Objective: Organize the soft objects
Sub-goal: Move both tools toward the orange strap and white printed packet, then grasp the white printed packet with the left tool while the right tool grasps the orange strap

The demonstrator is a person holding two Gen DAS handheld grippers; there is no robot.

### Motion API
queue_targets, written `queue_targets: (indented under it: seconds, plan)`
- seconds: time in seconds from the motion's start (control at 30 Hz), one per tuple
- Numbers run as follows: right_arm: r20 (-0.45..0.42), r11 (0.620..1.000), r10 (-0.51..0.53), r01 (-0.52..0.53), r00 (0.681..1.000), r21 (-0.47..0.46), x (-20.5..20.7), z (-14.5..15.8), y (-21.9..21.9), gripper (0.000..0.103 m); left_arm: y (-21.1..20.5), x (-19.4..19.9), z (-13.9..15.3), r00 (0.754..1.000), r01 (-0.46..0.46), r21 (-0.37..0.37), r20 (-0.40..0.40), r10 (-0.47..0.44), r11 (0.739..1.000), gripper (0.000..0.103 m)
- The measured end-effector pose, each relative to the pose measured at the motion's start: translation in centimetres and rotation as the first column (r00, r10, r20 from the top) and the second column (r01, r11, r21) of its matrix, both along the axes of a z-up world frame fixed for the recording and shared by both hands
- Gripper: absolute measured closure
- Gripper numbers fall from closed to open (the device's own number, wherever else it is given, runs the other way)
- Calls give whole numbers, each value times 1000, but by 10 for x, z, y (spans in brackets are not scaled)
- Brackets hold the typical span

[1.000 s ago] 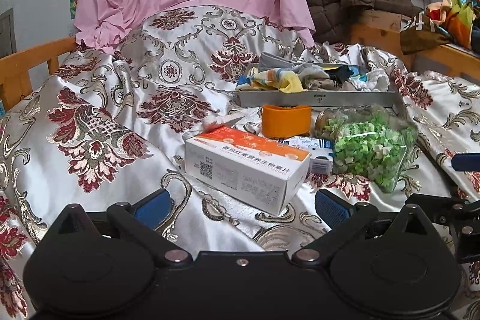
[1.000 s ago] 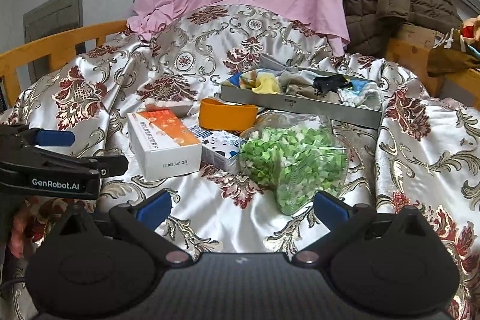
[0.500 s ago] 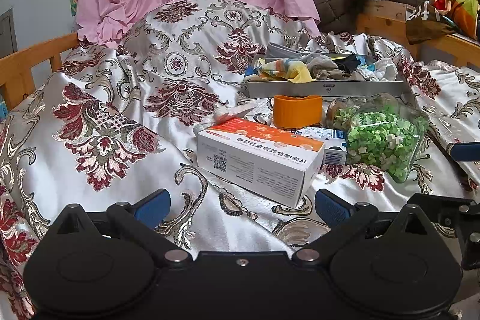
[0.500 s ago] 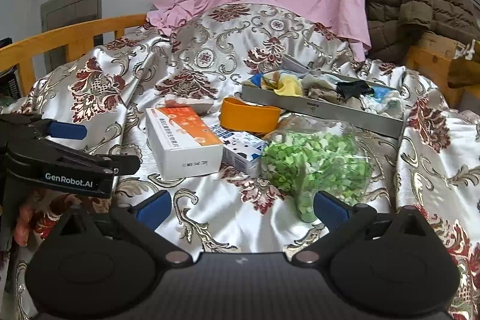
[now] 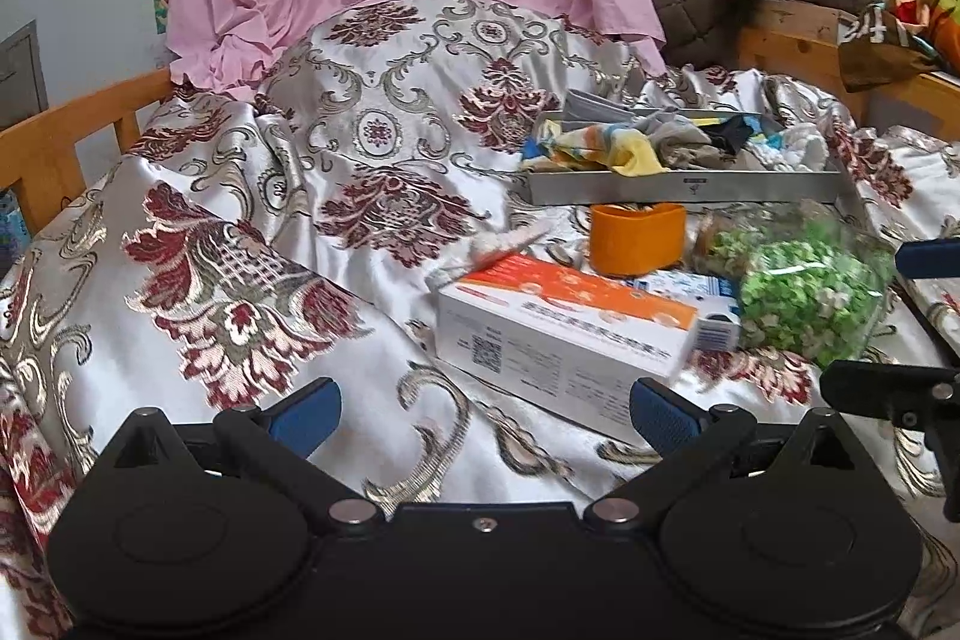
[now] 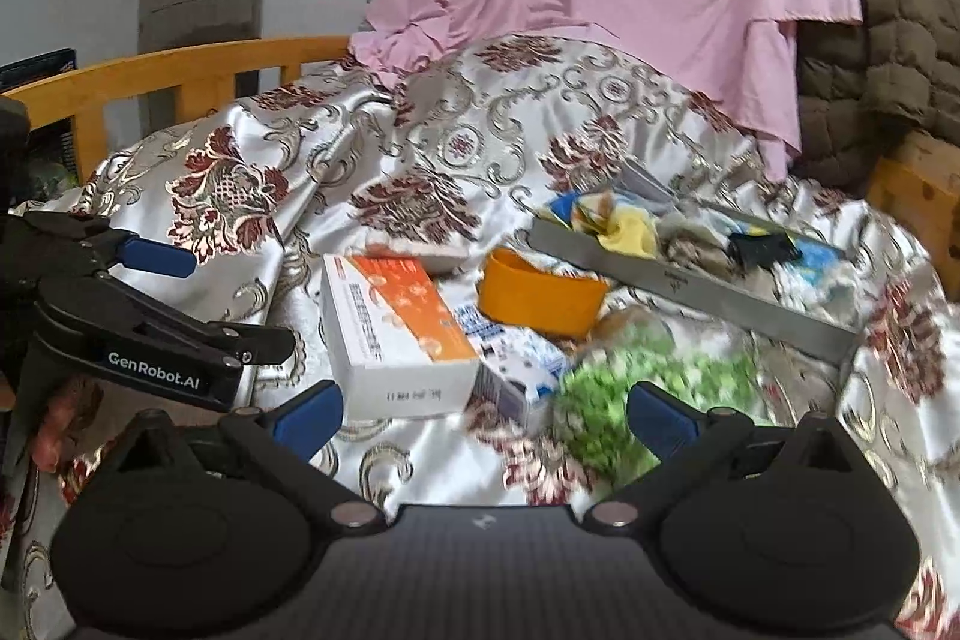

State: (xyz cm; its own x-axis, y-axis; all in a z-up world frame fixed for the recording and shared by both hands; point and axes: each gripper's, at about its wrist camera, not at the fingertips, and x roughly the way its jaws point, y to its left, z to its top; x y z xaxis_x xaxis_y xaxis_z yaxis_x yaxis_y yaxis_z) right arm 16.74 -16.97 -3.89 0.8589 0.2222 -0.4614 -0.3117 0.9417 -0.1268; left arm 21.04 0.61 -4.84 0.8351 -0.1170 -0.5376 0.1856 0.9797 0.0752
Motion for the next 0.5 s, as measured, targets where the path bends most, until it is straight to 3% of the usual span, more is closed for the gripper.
queue_targets:
  seconds: [0.3, 0.43, 0.5]
  plan:
    - [43, 989, 135, -132, 990, -60, 51, 12, 4, 0, 8, 29, 6, 1000, -23, 2, 0, 23, 1000, 1]
    - [6, 948, 276, -272, 961, -163, 88, 22, 6, 0, 10, 52, 12, 999, 40, -1, -32, -40, 999, 1]
    - [-32, 907, 362, -360, 931, -216, 113, 27, 6, 0, 10, 68, 17, 996, 85, -2, -33, -85, 996, 1]
